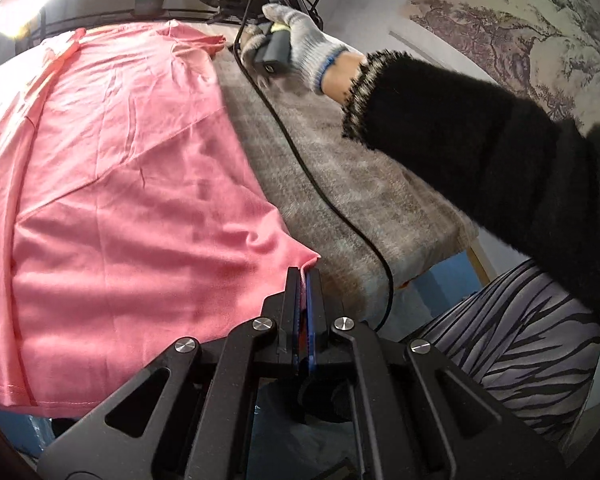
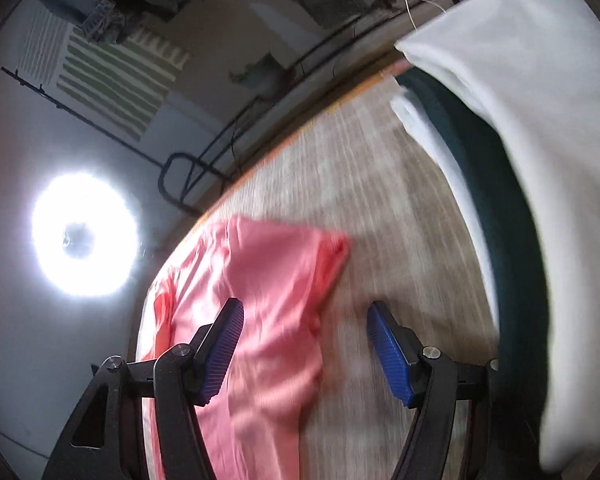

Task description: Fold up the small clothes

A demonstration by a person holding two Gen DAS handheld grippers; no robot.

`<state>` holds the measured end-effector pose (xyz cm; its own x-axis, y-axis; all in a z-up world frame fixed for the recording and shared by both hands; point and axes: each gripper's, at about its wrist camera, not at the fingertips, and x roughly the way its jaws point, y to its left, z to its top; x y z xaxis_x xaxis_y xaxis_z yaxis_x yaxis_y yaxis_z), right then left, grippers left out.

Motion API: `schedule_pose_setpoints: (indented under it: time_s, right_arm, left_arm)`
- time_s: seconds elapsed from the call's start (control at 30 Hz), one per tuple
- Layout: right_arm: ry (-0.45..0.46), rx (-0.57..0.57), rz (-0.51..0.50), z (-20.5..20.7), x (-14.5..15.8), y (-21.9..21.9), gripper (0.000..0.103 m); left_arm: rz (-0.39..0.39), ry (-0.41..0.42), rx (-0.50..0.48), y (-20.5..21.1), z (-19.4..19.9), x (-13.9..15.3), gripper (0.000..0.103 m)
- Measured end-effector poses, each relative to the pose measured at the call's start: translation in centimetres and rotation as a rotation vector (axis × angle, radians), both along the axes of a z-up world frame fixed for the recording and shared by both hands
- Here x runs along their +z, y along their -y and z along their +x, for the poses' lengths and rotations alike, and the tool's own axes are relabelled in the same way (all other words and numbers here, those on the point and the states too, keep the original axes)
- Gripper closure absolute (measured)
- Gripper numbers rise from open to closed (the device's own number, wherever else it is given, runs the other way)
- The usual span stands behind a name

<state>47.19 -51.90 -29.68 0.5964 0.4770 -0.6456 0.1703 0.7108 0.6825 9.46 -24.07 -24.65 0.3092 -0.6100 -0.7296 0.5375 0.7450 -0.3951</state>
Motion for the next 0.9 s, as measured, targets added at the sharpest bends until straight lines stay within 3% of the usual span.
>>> schedule_pose_setpoints:
  time_s: [0.1, 0.13, 0.17, 0.23, 0.27, 0.57, 0.7, 0.9]
  right_arm:
    - [0.018, 0.017, -0.047, 1.5, 0.3, -0.7, 0.038]
    - [0.026, 0.039, -0.063, 2.0, 0.4, -1.3, 0.050]
    - [0.027, 0.061, -0.074, 2.4, 0.2, -1.9, 0.072]
    - [0.004, 0.120, -0.130, 3.2, -0.1, -3.2, 0.099]
    - [-0.007, 0.142, -0.192, 3.4, 0.0, -4.0, 0.102]
    - [-0.019, 0.138, -0.342, 4.0, 4.3, -5.5, 0.103]
    - [-0.055, 0.135, -0.435, 4.9, 5.9, -7.6, 0.103]
    - [-0.060, 0.179, -0.600, 5.9, 8.9, -13.0, 0.103]
  left_arm:
    - [-0.013, -0.022, 0.007, -0.1, 0.3, -0.6, 0.103]
    - [-0.019, -0.032, 0.010, -0.2, 0.4, -0.8, 0.103]
    - [-0.022, -0.037, 0.013, -0.2, 0.5, -1.0, 0.103]
    - [-0.035, -0.049, 0.020, -0.4, 0.8, -1.2, 0.103]
    - [-0.046, -0.057, 0.026, -0.6, 0.8, -1.3, 0.103]
    - [-0.127, -0.044, 0.081, -3.7, 0.9, -0.2, 0.103]
    - [-0.153, -0.035, 0.126, -6.2, 0.8, 0.1, 0.103]
    - [-0.203, -0.087, 0.208, -10.4, 1.0, -1.0, 0.103]
